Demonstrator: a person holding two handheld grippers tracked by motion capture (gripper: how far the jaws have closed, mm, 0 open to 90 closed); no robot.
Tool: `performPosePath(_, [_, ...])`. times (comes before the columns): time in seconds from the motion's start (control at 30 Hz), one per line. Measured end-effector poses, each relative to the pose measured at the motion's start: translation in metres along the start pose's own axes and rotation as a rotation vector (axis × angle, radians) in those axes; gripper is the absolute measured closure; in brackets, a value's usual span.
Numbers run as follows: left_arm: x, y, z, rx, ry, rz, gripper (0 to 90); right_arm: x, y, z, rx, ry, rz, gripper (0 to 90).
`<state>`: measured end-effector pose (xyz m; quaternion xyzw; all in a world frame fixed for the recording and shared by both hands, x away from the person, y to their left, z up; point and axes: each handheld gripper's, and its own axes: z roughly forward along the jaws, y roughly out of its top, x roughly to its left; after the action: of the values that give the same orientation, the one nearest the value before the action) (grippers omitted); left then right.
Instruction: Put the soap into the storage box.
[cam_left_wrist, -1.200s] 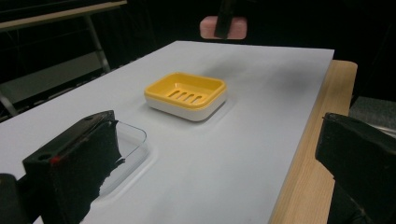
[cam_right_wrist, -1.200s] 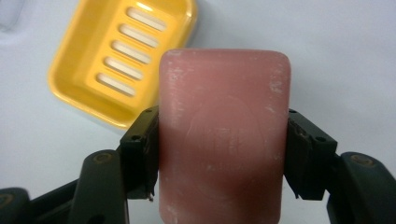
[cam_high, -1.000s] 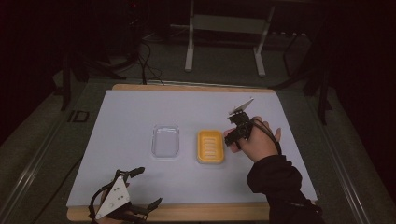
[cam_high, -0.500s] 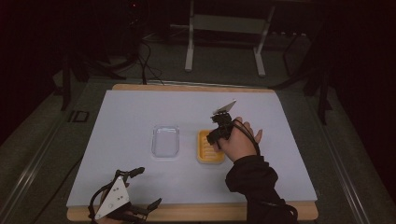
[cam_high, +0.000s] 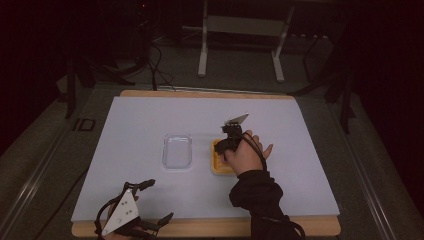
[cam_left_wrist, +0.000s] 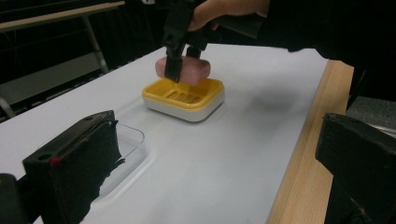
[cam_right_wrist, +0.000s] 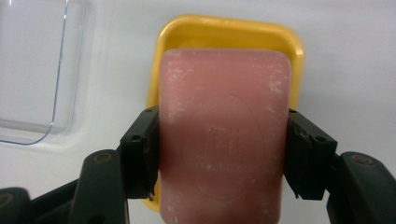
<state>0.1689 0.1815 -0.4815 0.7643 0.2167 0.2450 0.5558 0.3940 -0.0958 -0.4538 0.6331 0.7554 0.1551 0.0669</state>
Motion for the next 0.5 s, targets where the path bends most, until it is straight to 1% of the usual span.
performPosePath(0.07, [0.000, 0.000, 0.000, -0.001, -0.001, -0.001, 0.4, 0.003, -0.001, 0.005, 0.006, -0.014, -0.010, 37.9])
performPosePath(0.1, [0.000, 0.000, -0.001, -0.003, 0.000, -0.001, 0.4, 0.003, -0.001, 0.007, 0.006, -0.007, -0.001, 37.9])
performPosePath(0.13, [0.000, 0.000, -0.001, -0.004, -0.001, -0.002, 0.5, 0.003, 0.000, 0.010, 0.023, -0.010, 0.014, 37.9])
performPosePath(0.23, [0.000, 0.000, -0.001, -0.001, -0.001, 0.001, 0.5, 0.000, 0.000, 0.017, 0.027, -0.031, 0.013, 37.9])
performPosePath(0.27, [-0.001, 0.000, -0.001, -0.002, -0.001, 0.001, 0.5, 0.000, -0.001, 0.018, 0.025, -0.029, 0.008, 37.9])
performPosePath(0.3, [0.000, 0.000, -0.001, -0.002, -0.002, 0.001, 0.5, -0.001, -0.001, 0.019, 0.038, -0.017, 0.018, 37.9])
performPosePath(0.33, [0.000, 0.000, -0.001, -0.002, -0.001, 0.002, 0.4, -0.001, -0.001, 0.021, 0.034, -0.014, 0.022, 37.9])
performPosePath(0.37, [0.000, 0.000, -0.001, -0.002, -0.002, 0.002, 0.4, -0.001, -0.001, 0.022, 0.034, -0.019, 0.018, 37.9])
performPosePath(0.43, [-0.001, 0.000, -0.001, 0.000, -0.002, 0.003, 0.4, 0.000, -0.001, 0.025, 0.044, -0.008, 0.022, 37.9])
performPosePath(0.47, [-0.001, 0.000, -0.001, 0.000, -0.002, 0.004, 0.4, 0.001, -0.001, 0.027, 0.045, -0.008, 0.025, 37.9])
performPosePath(0.5, [-0.001, 0.000, -0.001, 0.001, -0.003, 0.004, 0.4, 0.002, -0.002, 0.029, 0.044, -0.017, 0.020, 37.9])
